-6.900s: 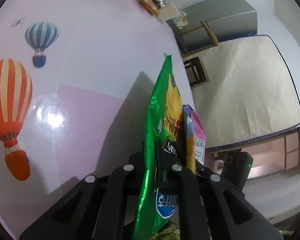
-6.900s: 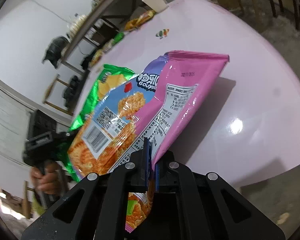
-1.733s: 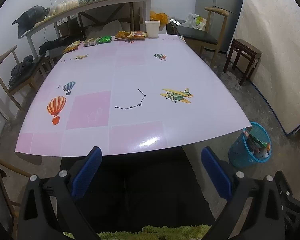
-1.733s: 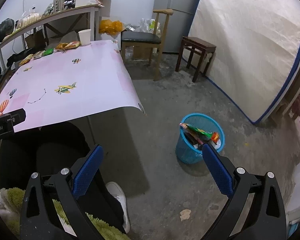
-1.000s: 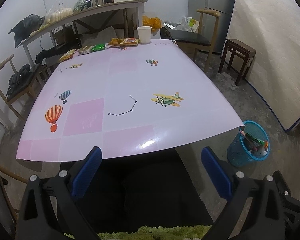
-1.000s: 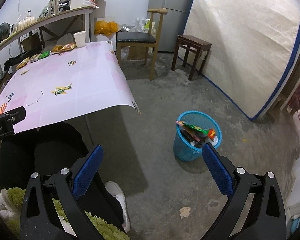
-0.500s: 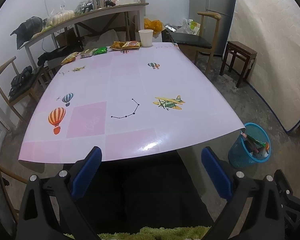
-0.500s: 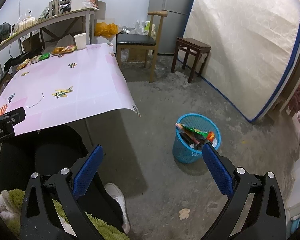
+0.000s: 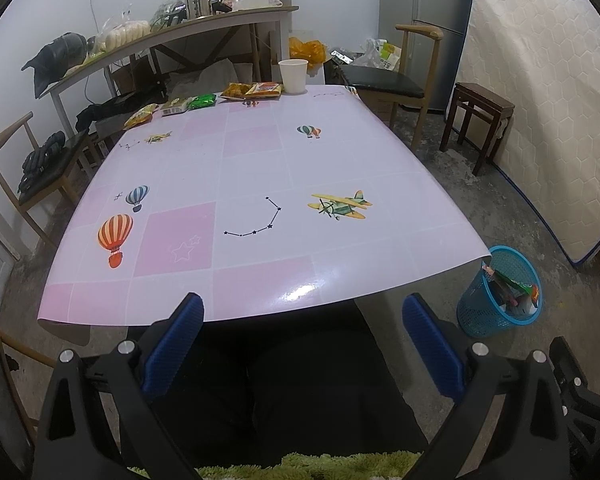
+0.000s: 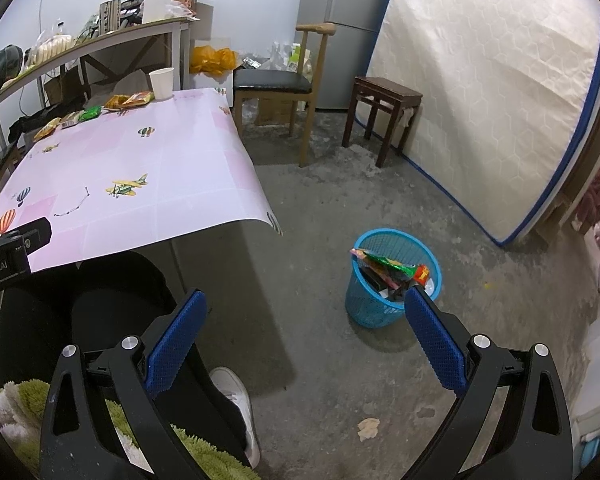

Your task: Collect trash

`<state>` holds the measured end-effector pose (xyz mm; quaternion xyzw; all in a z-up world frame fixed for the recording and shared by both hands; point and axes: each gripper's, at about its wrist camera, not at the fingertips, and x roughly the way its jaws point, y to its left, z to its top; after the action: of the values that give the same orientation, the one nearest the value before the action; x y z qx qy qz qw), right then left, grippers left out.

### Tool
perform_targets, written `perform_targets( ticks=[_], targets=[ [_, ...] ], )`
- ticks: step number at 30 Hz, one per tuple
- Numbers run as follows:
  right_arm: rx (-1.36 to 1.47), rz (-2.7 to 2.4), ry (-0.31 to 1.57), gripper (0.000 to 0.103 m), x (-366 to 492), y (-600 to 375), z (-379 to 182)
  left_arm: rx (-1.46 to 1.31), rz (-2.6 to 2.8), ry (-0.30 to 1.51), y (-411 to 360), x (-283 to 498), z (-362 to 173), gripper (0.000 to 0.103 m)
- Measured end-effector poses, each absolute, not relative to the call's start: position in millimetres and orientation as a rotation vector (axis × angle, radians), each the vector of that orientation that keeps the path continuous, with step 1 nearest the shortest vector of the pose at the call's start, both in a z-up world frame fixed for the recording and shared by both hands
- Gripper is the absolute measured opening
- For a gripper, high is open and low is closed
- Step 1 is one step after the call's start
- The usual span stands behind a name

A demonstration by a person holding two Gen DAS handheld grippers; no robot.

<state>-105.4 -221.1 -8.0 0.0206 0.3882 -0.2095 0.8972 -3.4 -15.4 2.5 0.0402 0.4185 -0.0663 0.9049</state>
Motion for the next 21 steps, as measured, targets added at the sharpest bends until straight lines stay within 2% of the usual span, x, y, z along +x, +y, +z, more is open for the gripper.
perform_targets(
  ticks=[21],
  targets=[
    [0.042,-0.435,0.804,0.095,-105.0,-220.0,-7.4,0.082,-0.138,0.869,-13.9,-4.2,1.7,0.097]
  ],
)
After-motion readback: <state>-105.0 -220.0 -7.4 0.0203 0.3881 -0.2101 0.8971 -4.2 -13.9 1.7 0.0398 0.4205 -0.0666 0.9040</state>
